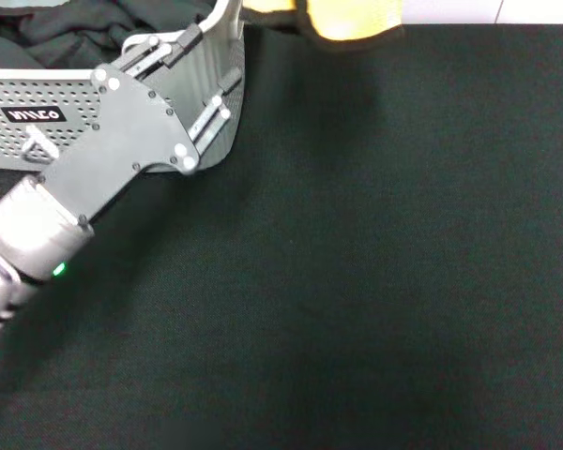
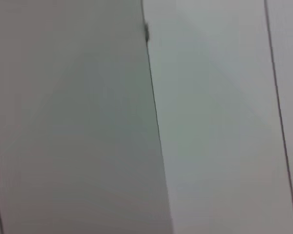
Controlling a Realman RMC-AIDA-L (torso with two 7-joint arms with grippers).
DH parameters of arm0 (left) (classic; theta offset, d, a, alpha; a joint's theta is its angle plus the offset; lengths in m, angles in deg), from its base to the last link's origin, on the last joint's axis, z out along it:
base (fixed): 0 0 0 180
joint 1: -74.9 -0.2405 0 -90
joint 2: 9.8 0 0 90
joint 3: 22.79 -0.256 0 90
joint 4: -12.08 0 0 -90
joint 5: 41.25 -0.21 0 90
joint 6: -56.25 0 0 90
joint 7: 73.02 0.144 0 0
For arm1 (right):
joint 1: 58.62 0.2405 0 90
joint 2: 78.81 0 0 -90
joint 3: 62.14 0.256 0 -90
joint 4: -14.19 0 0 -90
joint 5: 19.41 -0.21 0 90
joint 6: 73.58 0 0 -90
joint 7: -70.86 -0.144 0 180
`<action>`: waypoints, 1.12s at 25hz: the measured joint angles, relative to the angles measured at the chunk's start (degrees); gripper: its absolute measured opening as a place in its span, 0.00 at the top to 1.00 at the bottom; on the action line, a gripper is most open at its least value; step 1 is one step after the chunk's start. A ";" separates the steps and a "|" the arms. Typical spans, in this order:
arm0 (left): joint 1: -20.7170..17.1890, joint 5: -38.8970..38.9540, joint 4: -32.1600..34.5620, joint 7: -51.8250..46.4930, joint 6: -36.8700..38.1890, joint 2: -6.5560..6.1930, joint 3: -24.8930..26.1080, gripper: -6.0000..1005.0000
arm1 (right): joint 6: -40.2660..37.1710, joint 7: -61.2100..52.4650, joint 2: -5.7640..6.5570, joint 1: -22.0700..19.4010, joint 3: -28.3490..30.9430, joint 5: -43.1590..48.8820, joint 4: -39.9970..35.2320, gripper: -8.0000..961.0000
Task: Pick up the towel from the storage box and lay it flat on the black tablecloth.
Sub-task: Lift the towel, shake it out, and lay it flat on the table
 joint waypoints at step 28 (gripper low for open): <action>-0.06 16.83 -3.38 5.66 1.53 -0.02 -16.76 0.56 | 8.44 -2.24 -4.07 -4.05 -1.05 -13.99 3.76 0.97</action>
